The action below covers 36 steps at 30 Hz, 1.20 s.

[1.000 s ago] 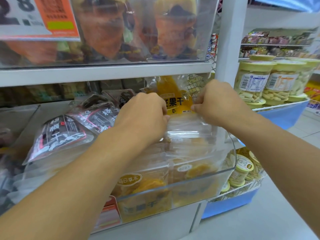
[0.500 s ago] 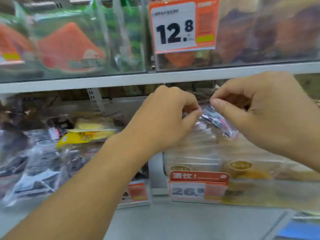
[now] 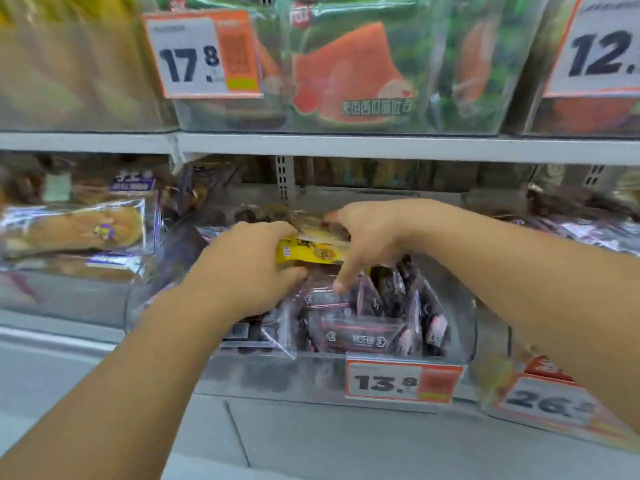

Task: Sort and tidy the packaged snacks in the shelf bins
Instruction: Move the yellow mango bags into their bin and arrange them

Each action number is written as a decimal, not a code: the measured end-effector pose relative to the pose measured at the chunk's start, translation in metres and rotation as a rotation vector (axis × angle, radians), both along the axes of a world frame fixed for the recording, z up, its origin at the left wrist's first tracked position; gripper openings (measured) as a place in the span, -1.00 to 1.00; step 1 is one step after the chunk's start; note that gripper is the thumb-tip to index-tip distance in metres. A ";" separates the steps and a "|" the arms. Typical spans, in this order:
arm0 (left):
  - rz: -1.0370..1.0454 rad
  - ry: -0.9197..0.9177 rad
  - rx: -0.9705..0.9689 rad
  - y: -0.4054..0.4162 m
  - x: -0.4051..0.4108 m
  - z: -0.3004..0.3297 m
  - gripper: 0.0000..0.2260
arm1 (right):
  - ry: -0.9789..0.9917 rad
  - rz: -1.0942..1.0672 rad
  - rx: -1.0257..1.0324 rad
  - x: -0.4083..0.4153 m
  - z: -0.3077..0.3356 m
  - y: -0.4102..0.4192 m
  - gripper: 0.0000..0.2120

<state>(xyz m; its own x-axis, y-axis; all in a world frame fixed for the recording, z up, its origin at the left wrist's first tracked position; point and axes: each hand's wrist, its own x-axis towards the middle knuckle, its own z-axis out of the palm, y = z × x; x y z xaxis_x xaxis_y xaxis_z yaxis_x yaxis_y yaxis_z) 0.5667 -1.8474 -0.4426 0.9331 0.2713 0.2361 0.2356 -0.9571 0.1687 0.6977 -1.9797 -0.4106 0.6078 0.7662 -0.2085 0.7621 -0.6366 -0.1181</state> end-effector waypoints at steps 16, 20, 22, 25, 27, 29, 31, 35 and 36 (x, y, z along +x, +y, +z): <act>-0.091 -0.575 -0.668 -0.009 0.009 0.003 -0.19 | -0.110 0.067 0.875 -0.034 0.002 -0.079 -0.71; -0.095 -0.683 -0.942 -0.044 0.001 0.015 -0.61 | 0.104 -0.027 1.242 -0.067 0.004 -0.100 -0.79; -0.194 -0.633 -1.022 -0.069 -0.006 0.018 -0.84 | 0.117 -0.042 1.317 -0.086 0.010 -0.107 -0.83; -0.243 -0.519 -1.421 -0.106 -0.022 0.027 -0.64 | 0.043 -0.089 1.375 -0.102 0.017 -0.121 -0.86; -0.274 -0.490 -1.581 -0.124 -0.030 0.035 -0.36 | -0.038 -0.118 1.374 -0.104 0.017 -0.131 -0.83; -0.248 -0.503 -1.537 -0.139 -0.033 0.040 -0.29 | -0.109 -0.127 1.337 -0.104 0.015 -0.141 -0.79; -0.241 -0.532 -1.458 -0.148 -0.031 0.037 -0.43 | -0.021 -0.154 1.338 -0.104 0.017 -0.155 -0.80; -0.361 -0.576 -1.621 -0.160 -0.020 0.041 -0.49 | 0.398 -0.273 1.411 -0.093 0.027 -0.190 -0.76; -0.373 -0.607 -1.621 -0.157 -0.016 0.040 -0.44 | 0.496 -0.294 1.456 -0.089 0.029 -0.200 -0.76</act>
<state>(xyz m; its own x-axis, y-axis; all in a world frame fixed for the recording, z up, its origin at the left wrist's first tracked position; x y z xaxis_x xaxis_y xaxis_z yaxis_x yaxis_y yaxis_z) 0.5510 -2.0041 -0.4021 0.8854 0.3747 0.2749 -0.3852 0.2606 0.8853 0.6087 -2.1797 -0.3817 0.8643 0.3501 0.3611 0.3367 0.1305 -0.9325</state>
